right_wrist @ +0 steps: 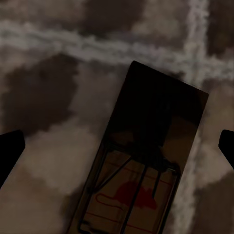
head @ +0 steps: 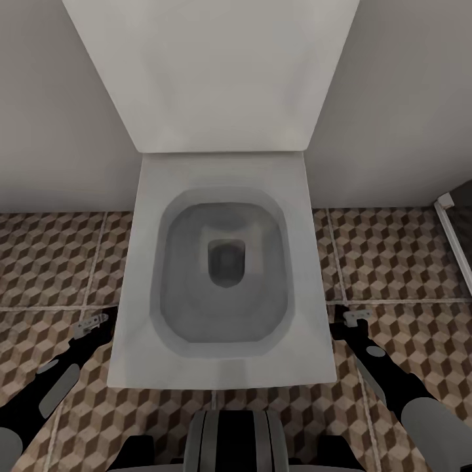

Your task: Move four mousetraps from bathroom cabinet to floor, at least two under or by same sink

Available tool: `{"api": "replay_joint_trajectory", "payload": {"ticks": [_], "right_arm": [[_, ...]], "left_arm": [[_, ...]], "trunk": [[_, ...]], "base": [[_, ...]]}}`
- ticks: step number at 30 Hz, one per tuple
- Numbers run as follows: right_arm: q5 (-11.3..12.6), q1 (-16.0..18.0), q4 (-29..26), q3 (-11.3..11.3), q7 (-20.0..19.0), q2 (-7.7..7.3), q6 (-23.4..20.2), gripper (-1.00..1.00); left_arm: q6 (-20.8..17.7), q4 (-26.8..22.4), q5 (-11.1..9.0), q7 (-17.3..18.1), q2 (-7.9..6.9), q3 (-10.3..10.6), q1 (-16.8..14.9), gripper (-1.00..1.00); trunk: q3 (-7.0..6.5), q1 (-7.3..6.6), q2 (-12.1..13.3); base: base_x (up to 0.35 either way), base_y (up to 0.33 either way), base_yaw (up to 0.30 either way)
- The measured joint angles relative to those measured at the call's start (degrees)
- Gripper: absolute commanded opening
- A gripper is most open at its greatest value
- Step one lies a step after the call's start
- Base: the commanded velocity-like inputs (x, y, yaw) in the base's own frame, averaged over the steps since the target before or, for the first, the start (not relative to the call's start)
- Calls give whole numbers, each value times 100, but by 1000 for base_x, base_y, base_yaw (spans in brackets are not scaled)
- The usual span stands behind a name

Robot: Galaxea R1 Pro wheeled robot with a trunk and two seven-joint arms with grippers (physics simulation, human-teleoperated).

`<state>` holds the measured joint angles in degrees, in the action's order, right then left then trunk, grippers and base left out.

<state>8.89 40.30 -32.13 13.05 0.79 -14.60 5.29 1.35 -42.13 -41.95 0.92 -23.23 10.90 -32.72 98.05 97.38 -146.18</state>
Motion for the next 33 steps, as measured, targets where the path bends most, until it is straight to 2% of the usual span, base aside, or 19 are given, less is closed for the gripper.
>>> {"api": "replay_joint_trajectory", "payload": {"ticks": [13,14,33], "right_arm": [[0,0,0,0,0,0,0,100],[0,0,0,0,0,0,0,100],[0,0,0,0,0,0,0,100]], "left_arm": [[11,0,0,-1,-5,-1,1,-100],[12,-2,0,-1,-5,0,0,100],[15,0,1,-1,-20,-1,0,100]], "trunk": [[0,0,0],[0,0,0],[0,0,0]], "base": [[0,0,0],[0,0,0],[0,0,0]]}}
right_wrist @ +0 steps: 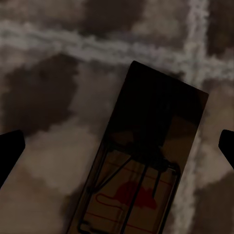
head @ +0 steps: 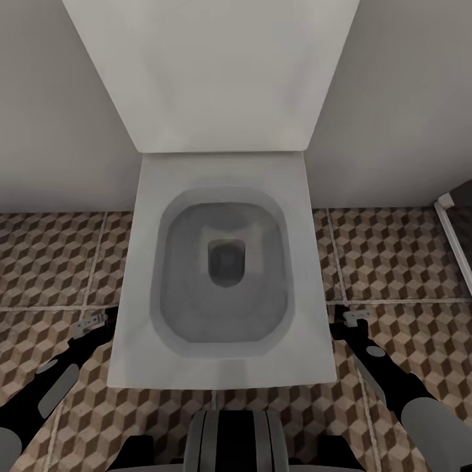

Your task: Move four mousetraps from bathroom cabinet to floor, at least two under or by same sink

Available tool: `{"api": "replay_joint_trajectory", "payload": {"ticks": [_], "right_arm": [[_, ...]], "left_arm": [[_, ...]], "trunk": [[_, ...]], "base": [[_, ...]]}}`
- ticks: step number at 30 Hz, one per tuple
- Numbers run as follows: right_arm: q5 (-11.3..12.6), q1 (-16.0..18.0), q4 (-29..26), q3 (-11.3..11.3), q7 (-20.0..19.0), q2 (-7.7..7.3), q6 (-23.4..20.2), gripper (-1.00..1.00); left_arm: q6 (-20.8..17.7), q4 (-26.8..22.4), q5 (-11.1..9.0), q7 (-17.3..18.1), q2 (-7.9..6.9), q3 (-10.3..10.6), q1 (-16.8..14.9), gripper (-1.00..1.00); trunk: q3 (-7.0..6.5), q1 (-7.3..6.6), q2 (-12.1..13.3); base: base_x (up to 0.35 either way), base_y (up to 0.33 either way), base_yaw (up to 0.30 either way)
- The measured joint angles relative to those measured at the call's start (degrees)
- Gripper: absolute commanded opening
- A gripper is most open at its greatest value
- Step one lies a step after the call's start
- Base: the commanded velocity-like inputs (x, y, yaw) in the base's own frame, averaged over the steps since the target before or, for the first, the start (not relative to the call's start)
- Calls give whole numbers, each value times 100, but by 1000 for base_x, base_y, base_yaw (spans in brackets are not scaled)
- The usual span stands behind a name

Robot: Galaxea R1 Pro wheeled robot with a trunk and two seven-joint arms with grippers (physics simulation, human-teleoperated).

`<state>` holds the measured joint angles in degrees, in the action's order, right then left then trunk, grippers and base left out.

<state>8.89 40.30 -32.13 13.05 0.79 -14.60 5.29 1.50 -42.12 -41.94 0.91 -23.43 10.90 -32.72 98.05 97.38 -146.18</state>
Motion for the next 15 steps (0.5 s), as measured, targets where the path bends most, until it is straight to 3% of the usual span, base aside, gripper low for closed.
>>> {"api": "replay_joint_trajectory", "payload": {"ticks": [15], "right_arm": [[0,0,-1,0,0,0,-6,100]], "left_arm": [[0,-3,-6,-14,-12,-14,-1,100]], "trunk": [[0,1,0]], "base": [[-20,-13,0]]}}
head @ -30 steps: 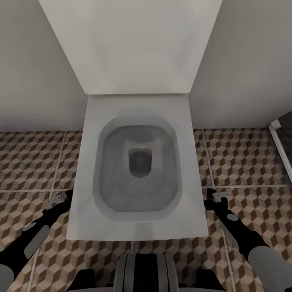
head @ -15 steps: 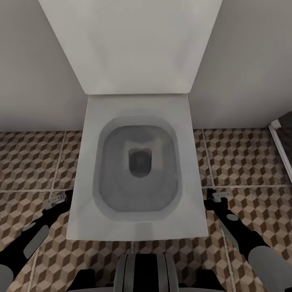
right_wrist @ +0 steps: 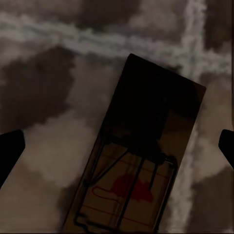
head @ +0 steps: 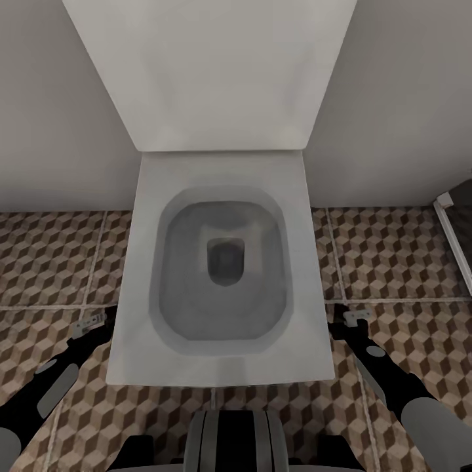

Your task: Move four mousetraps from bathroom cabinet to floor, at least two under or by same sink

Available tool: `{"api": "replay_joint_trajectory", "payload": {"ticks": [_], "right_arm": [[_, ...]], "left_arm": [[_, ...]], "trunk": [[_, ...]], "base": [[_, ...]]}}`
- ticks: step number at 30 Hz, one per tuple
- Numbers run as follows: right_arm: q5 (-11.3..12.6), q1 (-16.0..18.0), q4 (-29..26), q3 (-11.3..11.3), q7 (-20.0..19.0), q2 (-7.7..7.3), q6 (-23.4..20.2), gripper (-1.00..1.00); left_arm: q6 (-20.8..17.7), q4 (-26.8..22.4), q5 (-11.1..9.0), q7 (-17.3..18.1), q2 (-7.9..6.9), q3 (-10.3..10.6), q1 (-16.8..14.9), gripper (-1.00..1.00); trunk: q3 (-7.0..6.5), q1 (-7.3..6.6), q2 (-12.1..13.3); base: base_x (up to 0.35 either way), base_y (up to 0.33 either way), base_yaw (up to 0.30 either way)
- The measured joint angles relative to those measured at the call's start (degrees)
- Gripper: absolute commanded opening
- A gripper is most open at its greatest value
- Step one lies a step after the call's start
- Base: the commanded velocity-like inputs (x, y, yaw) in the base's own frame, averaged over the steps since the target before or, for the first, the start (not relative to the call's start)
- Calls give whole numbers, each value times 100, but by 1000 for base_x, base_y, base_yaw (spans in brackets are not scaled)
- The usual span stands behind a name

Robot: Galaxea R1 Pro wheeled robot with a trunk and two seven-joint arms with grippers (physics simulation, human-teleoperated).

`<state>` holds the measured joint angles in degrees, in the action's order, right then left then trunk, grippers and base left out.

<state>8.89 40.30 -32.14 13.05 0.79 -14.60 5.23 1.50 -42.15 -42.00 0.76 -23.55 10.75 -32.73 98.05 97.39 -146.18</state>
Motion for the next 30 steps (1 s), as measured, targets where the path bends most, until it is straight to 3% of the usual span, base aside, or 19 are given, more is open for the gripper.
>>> {"api": "replay_joint_trajectory", "payload": {"ticks": [24,30], "right_arm": [[-1,0,0,0,0,0,-3,100],[-2,0,1,0,0,0,-3,100]], "left_arm": [[-15,-4,-12,6,4,-3,3,100],[-17,1,-12,21,-17,-8,1,100]], "trunk": [[0,2,0],[0,0,0]], "base": [[-299,-89,0],[-162,-16,0]]}}
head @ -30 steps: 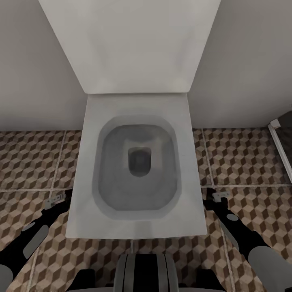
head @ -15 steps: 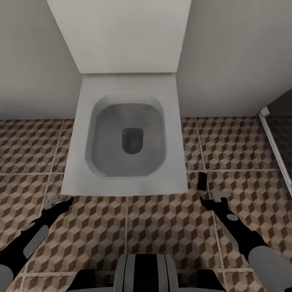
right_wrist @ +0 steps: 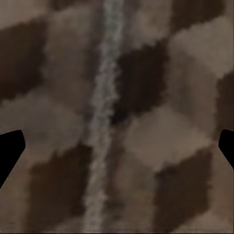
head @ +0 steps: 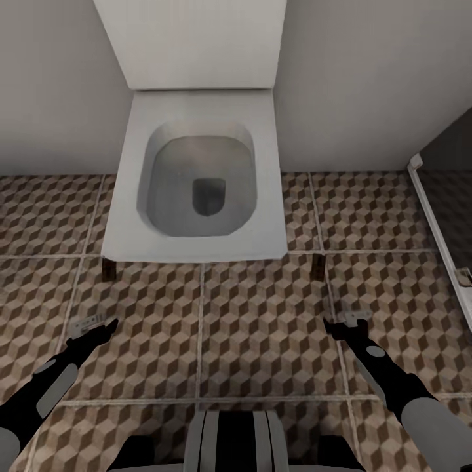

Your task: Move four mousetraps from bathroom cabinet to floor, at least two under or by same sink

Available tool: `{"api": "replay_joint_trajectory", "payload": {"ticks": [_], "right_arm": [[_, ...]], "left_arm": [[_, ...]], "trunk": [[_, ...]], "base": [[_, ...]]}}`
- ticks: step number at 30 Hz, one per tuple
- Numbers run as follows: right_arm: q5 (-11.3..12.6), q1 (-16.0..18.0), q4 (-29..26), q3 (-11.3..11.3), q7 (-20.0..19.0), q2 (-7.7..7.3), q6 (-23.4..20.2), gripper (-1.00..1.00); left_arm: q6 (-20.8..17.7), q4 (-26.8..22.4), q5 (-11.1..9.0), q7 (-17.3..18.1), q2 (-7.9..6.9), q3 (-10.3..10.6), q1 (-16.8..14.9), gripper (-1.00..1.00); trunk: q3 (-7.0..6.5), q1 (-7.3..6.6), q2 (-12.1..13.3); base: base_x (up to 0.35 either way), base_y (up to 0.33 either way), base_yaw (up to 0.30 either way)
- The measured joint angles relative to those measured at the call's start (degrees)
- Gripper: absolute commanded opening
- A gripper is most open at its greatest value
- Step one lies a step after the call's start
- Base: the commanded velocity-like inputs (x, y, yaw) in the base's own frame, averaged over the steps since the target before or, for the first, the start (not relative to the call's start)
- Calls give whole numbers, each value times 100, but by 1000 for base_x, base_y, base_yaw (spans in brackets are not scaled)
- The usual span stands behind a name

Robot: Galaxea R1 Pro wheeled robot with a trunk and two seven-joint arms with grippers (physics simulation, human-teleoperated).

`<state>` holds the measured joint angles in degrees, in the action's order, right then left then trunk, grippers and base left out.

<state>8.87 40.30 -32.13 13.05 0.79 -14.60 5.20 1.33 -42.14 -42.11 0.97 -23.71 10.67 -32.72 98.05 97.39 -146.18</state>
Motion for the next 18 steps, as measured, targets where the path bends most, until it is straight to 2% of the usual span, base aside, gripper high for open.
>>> {"api": "replay_joint_trajectory", "payload": {"ticks": [18], "right_arm": [[-7,0,9,0,0,0,0,100]], "left_arm": [[9,45,-26,6,17,-148,0,100]], "trunk": [[0,-1,0]], "base": [[-19,1,0]]}}
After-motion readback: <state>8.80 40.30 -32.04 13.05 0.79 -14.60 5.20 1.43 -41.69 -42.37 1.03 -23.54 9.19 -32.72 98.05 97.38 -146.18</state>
